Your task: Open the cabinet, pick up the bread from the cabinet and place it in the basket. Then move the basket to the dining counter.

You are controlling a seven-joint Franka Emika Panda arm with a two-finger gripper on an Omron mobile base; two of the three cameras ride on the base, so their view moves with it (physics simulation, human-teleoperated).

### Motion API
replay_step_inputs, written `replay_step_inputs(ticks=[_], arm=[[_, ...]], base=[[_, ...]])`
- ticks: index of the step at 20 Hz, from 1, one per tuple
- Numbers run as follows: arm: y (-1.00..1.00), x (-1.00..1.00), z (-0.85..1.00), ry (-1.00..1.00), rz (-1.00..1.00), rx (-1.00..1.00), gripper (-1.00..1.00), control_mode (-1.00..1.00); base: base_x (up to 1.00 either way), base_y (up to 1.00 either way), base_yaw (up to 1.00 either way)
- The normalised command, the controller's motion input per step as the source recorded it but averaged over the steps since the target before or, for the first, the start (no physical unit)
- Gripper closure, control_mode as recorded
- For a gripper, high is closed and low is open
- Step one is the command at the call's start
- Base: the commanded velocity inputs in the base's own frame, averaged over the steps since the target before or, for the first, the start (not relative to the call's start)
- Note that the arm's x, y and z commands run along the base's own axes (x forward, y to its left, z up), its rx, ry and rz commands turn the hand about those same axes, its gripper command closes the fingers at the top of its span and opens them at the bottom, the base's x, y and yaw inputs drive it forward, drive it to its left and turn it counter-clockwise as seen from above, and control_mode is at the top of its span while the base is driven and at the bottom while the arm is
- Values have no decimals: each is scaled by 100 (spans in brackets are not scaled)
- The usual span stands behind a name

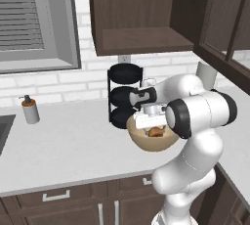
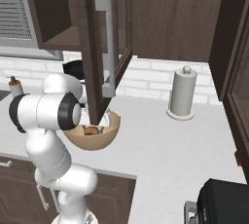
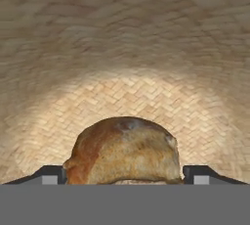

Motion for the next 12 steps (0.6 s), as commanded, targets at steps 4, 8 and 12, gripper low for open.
replay_step_inputs(ticks=[4, 8, 12], arm=[[0, 0, 0, -8, 0, 0, -100, -100], [0, 0, 3, -3, 0, 0, -100, -100], [0, 0, 21, -3, 0, 0, -100, -100]], base=[[0, 0, 0], [0, 0, 0], [0, 0, 0]])
